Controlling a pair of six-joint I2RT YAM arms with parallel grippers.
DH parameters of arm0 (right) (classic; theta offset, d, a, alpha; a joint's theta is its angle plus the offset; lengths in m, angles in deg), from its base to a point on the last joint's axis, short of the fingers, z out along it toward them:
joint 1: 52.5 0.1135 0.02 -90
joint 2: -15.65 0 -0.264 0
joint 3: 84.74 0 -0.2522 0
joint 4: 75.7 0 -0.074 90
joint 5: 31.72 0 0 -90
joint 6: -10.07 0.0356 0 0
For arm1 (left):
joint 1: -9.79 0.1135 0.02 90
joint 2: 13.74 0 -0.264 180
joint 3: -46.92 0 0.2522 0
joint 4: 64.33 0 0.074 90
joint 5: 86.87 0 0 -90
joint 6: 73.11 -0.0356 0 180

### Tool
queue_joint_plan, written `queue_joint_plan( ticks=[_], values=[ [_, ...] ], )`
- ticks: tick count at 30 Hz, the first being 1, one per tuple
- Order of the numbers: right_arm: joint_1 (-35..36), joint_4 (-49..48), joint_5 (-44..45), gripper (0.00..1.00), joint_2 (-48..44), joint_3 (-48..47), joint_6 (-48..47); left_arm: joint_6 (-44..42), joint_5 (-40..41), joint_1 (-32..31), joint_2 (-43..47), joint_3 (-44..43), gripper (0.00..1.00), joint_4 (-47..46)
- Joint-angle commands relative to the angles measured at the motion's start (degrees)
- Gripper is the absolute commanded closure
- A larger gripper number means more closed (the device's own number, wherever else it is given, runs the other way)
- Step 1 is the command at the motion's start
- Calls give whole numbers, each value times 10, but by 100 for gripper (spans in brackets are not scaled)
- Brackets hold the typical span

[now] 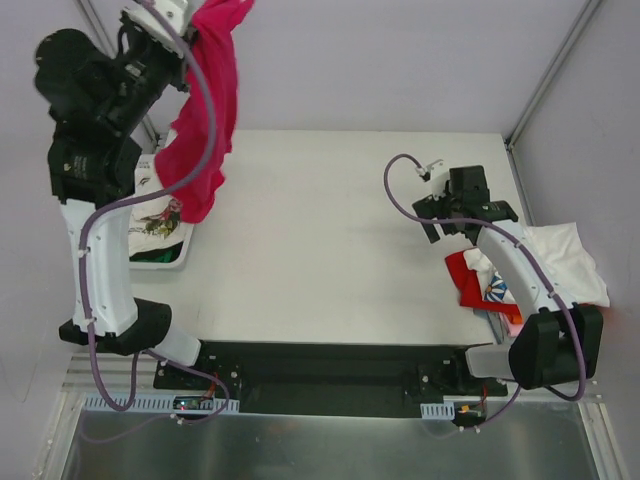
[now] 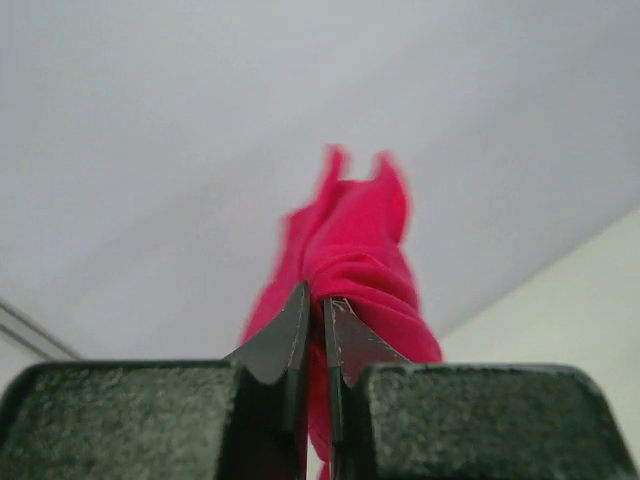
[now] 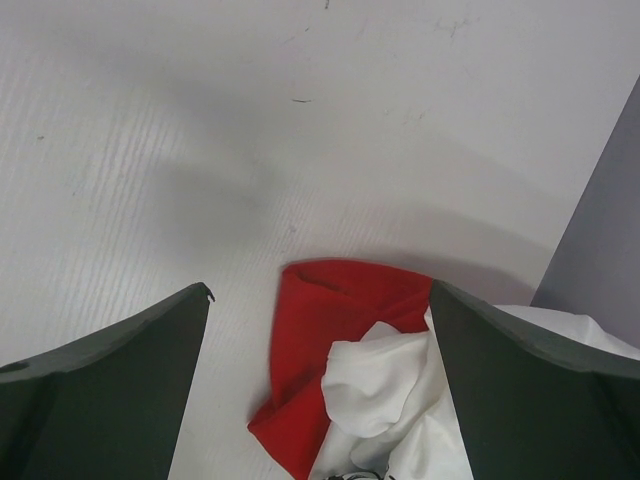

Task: Fold and stack the t-shirts
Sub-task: Move the tshirt to the center of the board

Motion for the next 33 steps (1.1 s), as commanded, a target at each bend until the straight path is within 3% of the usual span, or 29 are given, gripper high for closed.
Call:
queue_joint_plan(
  ticks=[1,3,4,5,7,13,18,25,31,33],
  values=[
    [3,16,12,4,9,-31,17,112,-63,-16,-16,-99,100,-56],
    [3,15,26,3,9,-25,16,127,-87,-26,-9,-92,100,-67],
    [3,15,32,3,9,-24,14,129,-86,-30,4,-67,67,-67],
    [3,13,39,3,7,-17,13,128,-83,-30,11,-48,42,-66],
    [2,10,58,4,-5,-8,6,89,-72,-30,52,50,29,-68],
    [-1,28,63,3,-35,2,4,5,-6,-29,154,324,2,-94],
    [0,37,57,4,-42,0,9,-8,12,-30,212,474,1,-132],
    [-1,89,81,3,-27,-95,17,-12,54,-30,208,548,1,-134],
    [7,195,31,3,28,-188,7,5,57,-39,167,589,1,-135],
    [44,209,64,3,55,-201,-31,1,76,-45,143,587,1,-135]
  ],
)
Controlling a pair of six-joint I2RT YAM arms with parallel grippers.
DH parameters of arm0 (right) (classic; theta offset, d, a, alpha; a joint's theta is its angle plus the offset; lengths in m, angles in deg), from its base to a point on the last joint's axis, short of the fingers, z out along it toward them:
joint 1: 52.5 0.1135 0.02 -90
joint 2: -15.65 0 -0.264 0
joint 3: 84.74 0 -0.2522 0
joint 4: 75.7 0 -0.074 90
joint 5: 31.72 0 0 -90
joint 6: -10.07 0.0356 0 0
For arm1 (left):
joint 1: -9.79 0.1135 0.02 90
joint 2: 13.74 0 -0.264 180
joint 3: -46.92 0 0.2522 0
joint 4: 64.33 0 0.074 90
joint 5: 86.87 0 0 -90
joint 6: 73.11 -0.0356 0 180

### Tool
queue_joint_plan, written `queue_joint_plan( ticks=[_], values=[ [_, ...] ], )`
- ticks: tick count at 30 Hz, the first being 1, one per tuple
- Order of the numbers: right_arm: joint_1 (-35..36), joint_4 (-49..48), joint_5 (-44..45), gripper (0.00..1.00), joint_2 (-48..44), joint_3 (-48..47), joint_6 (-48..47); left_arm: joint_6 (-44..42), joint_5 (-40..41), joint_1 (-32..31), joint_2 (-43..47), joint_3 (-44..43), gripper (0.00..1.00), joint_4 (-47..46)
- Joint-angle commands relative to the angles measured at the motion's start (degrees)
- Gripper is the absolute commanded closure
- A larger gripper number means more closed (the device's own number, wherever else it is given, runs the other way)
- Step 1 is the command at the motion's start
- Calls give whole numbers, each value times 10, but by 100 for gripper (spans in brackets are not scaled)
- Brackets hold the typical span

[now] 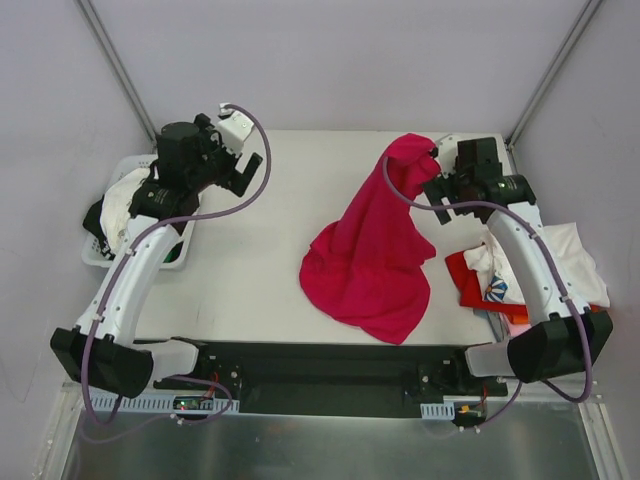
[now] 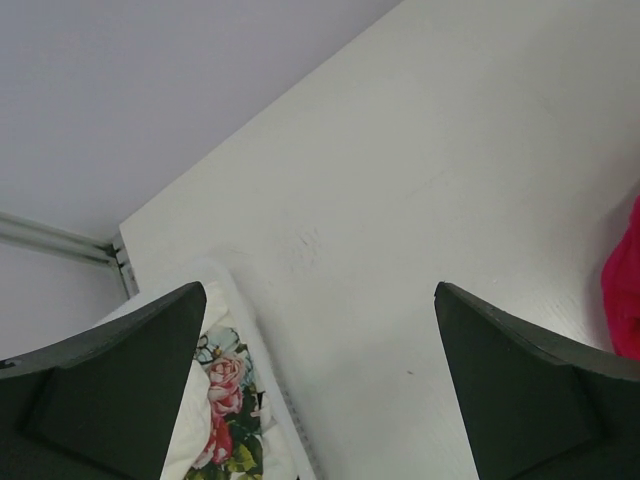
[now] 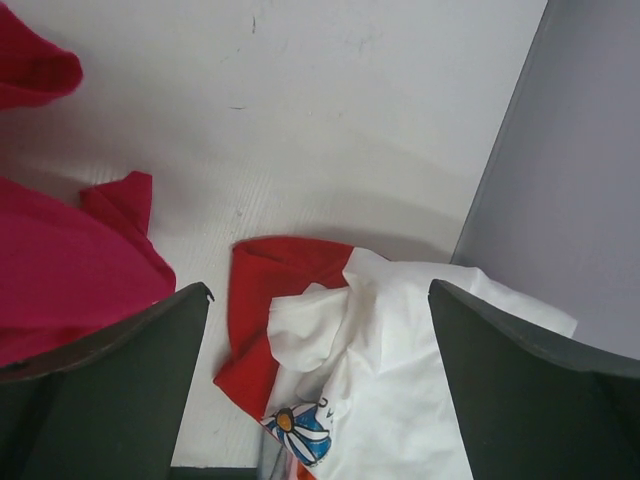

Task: Fold and stack the t-shirts
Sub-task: Move the tshirt to the center of the board

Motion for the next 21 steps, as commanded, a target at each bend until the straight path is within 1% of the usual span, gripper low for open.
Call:
queue_joint_plan(
  ticks=[1,2,3,4,5,6,7,8,10,11,12,14,16,17,19,21],
  values=[
    [56,89,23,3,57,-40,-47,-2,35,-16,-43,3,1,-19],
    [84,100,75,3,78,-70,-49,-1,47,-16,-64,-2,1,-18],
    [90,107,88,3,99,-86,-51,0,56,-16,-71,-10,1,-19],
    [93,140,91,3,161,-112,-51,-4,63,-16,-79,-14,1,-19],
    [93,158,116,4,191,-157,-42,1,66,-16,-90,-17,1,-19],
    [93,185,125,3,224,-172,-38,1,75,-17,-98,-23,1,-19],
    [96,197,133,3,267,-179,-49,0,107,-18,-105,-25,1,-17],
    [100,196,175,2,280,-177,-54,-10,121,-20,-117,-26,1,-17],
    [100,162,221,2,284,-125,-84,-29,149,-22,-125,-16,1,-17],
    [94,147,272,2,279,-102,-93,-45,173,-21,-129,-10,1,-17],
    [89,99,300,2,271,-59,-105,-57,183,-22,-131,4,1,-17],
    [66,68,351,3,258,-24,-149,-73,202,-21,-136,12,1,-17],
    [41,63,362,3,263,-23,-152,-77,199,-22,-137,19,0,-17],
    [22,62,350,2,257,-25,-152,-71,197,-22,-137,20,1,-18],
    [13,61,329,3,244,-23,-153,-65,186,-22,-137,18,1,-17],
    [12,61,333,3,241,-17,-161,-60,179,-23,-136,16,1,-17]
  ],
)
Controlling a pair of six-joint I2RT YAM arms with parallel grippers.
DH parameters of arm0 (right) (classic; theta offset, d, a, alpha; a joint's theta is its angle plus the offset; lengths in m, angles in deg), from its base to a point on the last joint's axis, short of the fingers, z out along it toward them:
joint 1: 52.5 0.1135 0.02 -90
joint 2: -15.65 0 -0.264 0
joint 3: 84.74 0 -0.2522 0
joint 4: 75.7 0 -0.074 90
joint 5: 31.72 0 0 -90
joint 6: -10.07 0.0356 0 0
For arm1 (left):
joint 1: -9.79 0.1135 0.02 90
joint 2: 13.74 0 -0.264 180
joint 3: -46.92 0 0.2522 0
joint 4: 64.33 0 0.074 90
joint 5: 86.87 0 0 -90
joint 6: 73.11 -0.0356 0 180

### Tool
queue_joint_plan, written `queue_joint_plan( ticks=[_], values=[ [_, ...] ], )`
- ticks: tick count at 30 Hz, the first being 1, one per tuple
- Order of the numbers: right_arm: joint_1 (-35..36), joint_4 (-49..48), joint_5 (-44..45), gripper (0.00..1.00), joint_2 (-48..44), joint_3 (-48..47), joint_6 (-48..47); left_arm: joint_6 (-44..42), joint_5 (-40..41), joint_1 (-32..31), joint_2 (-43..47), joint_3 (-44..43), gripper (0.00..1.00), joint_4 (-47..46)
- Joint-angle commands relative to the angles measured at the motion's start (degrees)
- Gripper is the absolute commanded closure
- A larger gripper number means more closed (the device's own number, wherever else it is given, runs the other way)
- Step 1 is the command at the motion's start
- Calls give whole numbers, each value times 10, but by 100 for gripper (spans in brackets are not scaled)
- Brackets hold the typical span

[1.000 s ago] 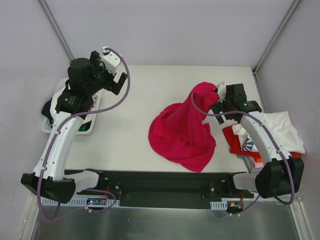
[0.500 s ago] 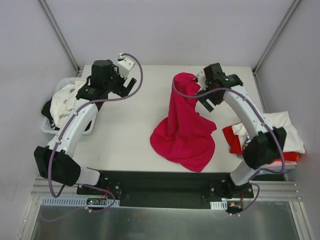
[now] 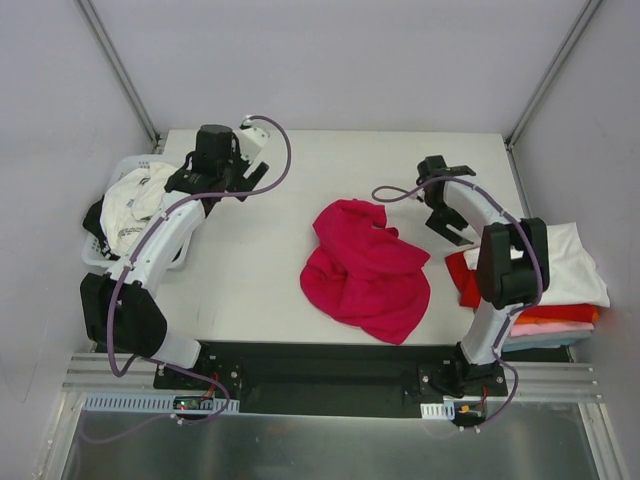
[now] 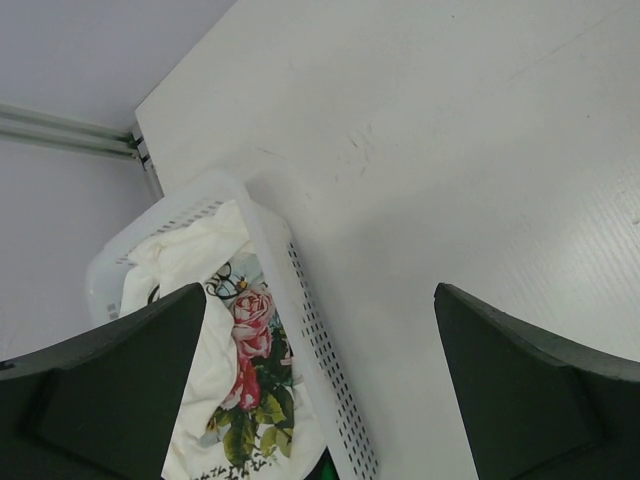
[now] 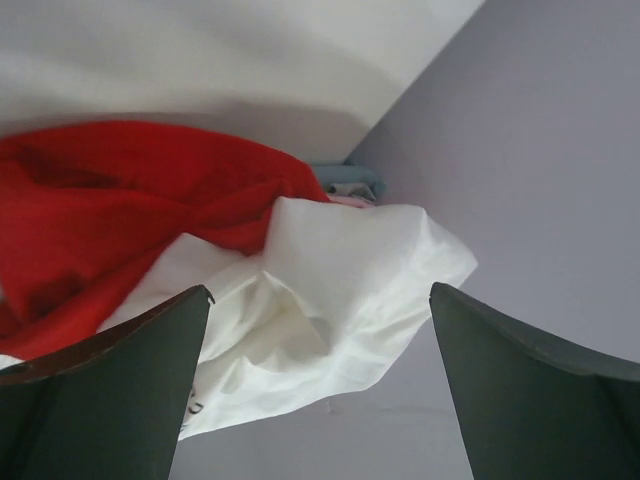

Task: Fold and stack the t-shirts
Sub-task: Move the tshirt to the center of the board, then flatten out the tshirt

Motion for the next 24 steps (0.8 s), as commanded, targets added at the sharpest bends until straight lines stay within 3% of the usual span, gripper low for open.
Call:
queue_joint_plan(
  ticks=[1,4,7,10,11,14,17,20,24],
  values=[
    [-10,-7,47,3,-45,-2,-30,-5,8,-8,2,-1,1,-11],
    [-10,-20,63,3,-37,7,-30,-3,13,-9,4,1,1,-11],
    [-12,-16,23,3,-65,-7,-3,18,-8,-10,13,13,1,-11],
    [-22,17,-107,3,-115,-36,61,61,-70,-16,26,39,1,-4],
    [-31,23,-207,3,-132,-40,73,78,-82,-31,28,54,1,1],
    [-57,-25,-361,3,-223,-8,127,95,-154,-55,9,63,1,20],
    [-69,-82,-452,3,-305,27,149,116,-215,-76,-27,49,2,34],
    [-62,-66,-489,3,-324,16,160,104,-237,-95,-70,19,5,58],
    [-31,-49,-450,3,-336,27,160,77,-233,-127,-108,-2,5,68]
  ],
)
